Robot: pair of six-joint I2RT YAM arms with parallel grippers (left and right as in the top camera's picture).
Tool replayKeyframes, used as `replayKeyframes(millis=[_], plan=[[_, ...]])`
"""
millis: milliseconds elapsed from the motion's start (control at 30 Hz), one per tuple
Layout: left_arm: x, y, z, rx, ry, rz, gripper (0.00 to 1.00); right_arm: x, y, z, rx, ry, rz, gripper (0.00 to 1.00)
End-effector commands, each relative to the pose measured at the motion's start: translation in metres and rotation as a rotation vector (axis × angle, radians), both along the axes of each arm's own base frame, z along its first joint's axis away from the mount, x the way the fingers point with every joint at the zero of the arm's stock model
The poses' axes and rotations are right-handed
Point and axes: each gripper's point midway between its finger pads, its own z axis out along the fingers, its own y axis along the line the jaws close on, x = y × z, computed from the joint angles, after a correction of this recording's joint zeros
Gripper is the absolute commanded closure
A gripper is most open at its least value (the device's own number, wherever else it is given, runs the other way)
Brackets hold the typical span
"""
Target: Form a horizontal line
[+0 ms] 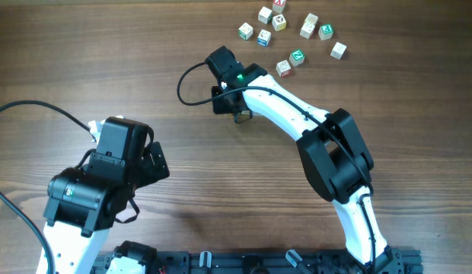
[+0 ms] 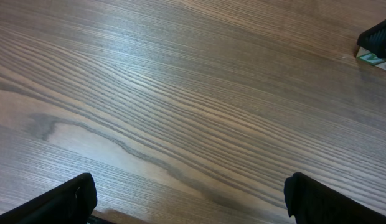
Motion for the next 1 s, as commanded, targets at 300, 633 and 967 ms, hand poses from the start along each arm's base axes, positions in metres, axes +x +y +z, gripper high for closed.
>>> replayKeyframes(millis=[300,633,967], plan=[[0.0,0.001,0.0,-0.009,-0.005,0.019,0.0,-0.003,-0.015,-0.011,-0.056,0.025,-0.076,0.95],[0.0,0.001,0.0,-0.009,-0.005,0.019,0.0,0.008,0.0,0.001,0.008,-0.007,-0.064,0.95],[0.0,0.001,0.0,-0.009,-0.004,0.019,0.0,0.051,-0.023,0.131,-0.036,-0.296,-0.151,0.95]])
